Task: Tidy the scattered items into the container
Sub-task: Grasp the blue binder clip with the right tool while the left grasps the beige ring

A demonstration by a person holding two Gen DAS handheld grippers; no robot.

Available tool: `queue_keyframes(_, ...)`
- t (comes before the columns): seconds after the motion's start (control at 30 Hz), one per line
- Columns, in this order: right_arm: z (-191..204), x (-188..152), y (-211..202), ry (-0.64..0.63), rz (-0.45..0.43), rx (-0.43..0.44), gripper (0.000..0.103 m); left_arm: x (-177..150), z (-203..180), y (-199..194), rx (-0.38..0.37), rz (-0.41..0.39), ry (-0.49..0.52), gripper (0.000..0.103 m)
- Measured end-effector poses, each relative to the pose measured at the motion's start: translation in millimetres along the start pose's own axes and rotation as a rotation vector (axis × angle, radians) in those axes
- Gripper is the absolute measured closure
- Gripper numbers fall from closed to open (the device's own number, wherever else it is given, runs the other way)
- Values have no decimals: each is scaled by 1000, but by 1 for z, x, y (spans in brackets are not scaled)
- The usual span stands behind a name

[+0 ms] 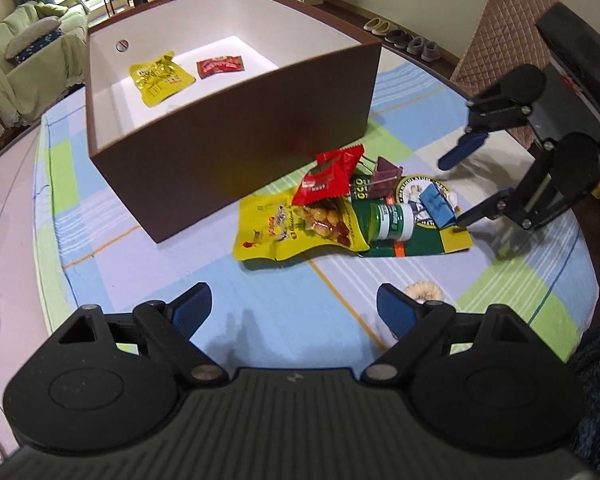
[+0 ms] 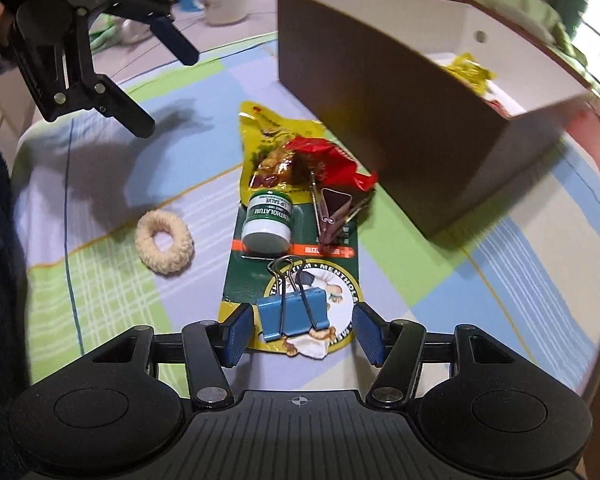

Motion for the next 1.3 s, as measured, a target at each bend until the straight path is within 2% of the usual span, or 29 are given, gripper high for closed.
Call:
queue_keyframes(0.1,0,2,7,-29,4,19,47,-3,-3,6,-15,14,14,17)
queue_keyframes(0.13,0,2,8,-29,5,27,62,-5,-5,8,-22,19,21,17)
queue_keyframes(0.33,1,-1,3,43,-20,78,64,-14,-25,23,-85,48,101,19)
queue_keyframes(0.4,4,-4,-4,88,-45,99,64,-18,-37,29,-112,60,150,24)
queue_keyframes(0.47,7,-7,-13,140,-72,109,64,-21,-49,35,-136,72,199,33)
queue_keyframes(0.57,10,-13,-28,219,-111,113,64,-23,-67,47,-160,87,270,38)
queue_keyframes(0.67,13,-19,-42,284,-139,100,64,-23,-79,58,-159,88,315,45)
queue_keyframes(0.8,18,-26,-56,372,-167,85,64,-20,-89,64,-120,48,393,47)
queue_keyframes(0.83,19,-27,-59,392,-171,86,64,-19,-91,63,-124,43,406,59)
queue_keyframes(0.87,21,-28,-63,408,-177,85,64,-20,-93,61,-135,40,415,75)
queue_keyframes(0.93,24,-29,-67,445,-187,85,64,-21,-97,59,-139,44,440,85)
queue_keyframes(0.97,26,-28,-68,464,-193,85,64,-23,-98,58,-133,47,453,86)
queue_keyframes(1.1,30,-25,-77,520,-218,81,64,-28,-98,44,-112,35,453,87)
queue_keyframes(1.2,31,-21,-84,553,-232,63,64,-23,-86,18,-101,-13,412,87)
queue_keyframes(1.3,26,-15,-94,574,-249,51,64,-11,-64,-9,-58,-67,364,87)
Point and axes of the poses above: each gripper's, at about its wrist camera, not at the fingertips, and y roughly the way its jaws point, z to its left, x to its top, the point moved 10 cm from there along y, roughly the way its jaws point, and after that the axes turned 12 degrees about z, right-handed, at the moved point
